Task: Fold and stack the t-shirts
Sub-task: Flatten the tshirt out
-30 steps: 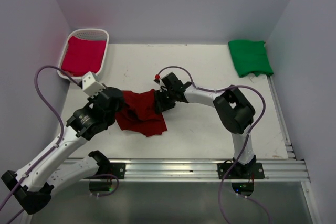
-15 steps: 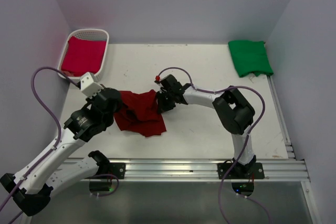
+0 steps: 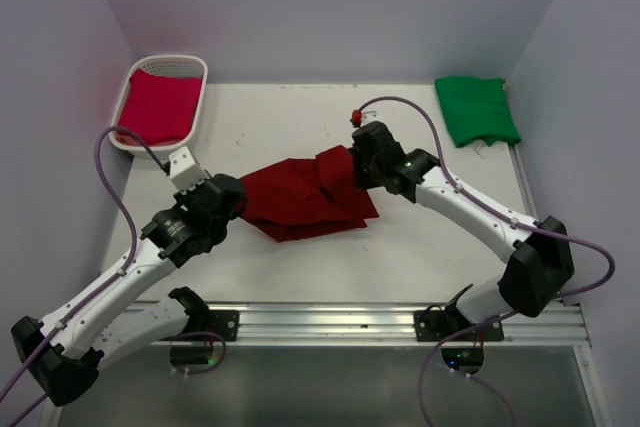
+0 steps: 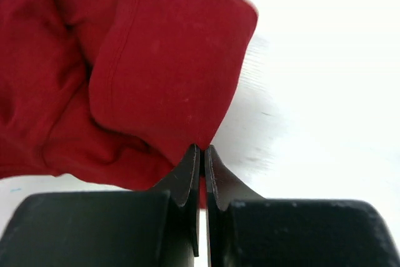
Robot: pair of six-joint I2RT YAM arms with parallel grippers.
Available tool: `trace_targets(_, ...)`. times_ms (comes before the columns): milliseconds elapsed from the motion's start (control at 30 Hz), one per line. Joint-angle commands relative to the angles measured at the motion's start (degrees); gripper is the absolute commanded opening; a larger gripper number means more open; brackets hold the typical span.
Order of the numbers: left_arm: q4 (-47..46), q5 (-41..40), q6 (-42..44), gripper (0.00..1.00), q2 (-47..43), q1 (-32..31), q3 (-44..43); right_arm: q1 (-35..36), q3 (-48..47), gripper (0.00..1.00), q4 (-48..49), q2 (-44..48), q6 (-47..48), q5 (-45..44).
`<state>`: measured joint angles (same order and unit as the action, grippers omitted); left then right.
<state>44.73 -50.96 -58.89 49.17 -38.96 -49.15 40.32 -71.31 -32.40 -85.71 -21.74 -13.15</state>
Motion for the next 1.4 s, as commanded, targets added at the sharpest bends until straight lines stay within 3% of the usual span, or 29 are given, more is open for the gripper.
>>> trace_targets(0, -0.17, -2.65, -0.25, 0.00, 2.15, 1.16, 2.64, -0.15, 2.22, 0.00, -6.88, 5.88, -0.23, -10.83)
trace_targets(267, -1.84, 0.34, 0.97, 0.00, 5.41, 6.70, 6.43, -0.94, 4.68, 0.00, -14.44, 14.86, -1.73, -17.44)
trace_targets(333, -3.24, 0.68, 2.37, 0.30, 4.89, 6.97, 6.78, -0.94, 5.12, 0.00, -15.05, 15.75, -2.17, -17.09)
trace_targets(367, -4.12, 1.03, 3.34, 0.53, 4.54, 6.97, 7.04, -0.85, 5.65, 0.00, -15.06, 16.27, -2.34, -16.83)
trace_targets(400, -6.13, 1.39, 5.35, 0.64, 4.19, 6.97, 7.13, -1.03, 5.91, 0.00, -15.06, 16.45, -2.69, -16.30)
trace_targets(467, -9.64, 3.58, 7.82, 0.82, 3.31, 6.97, 6.78, -0.94, 6.79, 0.00, -14.62, 16.54, -2.87, -15.51)
trace_targets(567, -18.41, 10.68, 17.19, 0.91, 1.20, 6.88, 7.22, -0.94, 8.20, 0.00, -13.48, 16.10, -3.49, -13.75)
trace_targets(667, -31.05, 27.44, 28.17, 0.91, 1.19, 6.62, 8.19, -0.94, 9.43, 0.00, -11.72, 15.05, -3.93, -12.00)
trace_targets(733, -33.90, 33.26, 31.80, 0.90, 5.47, 3.65, 7.23, -0.94, 9.87, 0.00, -10.49, 13.56, -4.02, -11.03)
trace_targets(767, -34.88, 31.81, 35.39, 0.90, 7.76, 1.19, 5.57, -0.94, 9.96, 0.00, -10.05, 13.03, -4.02, -10.67)
trace_targets(800, -35.06, 29.36, 37.17, 0.91, 10.14, -6.49, 4.59, -0.94, 10.05, 0.00, -9.61, 12.59, -4.10, -10.50)
trace_targets(900, -35.50, 27.15, 41.40, 0.91, 20.16, -18.20, 0.38, -0.94, 10.05, 0.00, -8.38, 10.04, -4.19, -9.35)
trace_targets(1000, -42.69, 29.24, 45.61, 0.92, 25.97, -25.00, 0.28, -1.03, 10.31, 0.00, -6.89, 8.72, -4.63, -9.18)
trace_targets(1100, -50.78, 31.44, 49.04, 0.92, 29.57, -28.35, 0.98, -1.03, 10.40, 0.00, -6.80, 7.67, -4.72, -9.27)
trace_targets(1367, -61.23, 34.70, 56.95, 0.92, 37.05, -31.70, 2.74, -2.08, 10.40, 0.00, -6.27, 7.40, -4.90, -9.09)
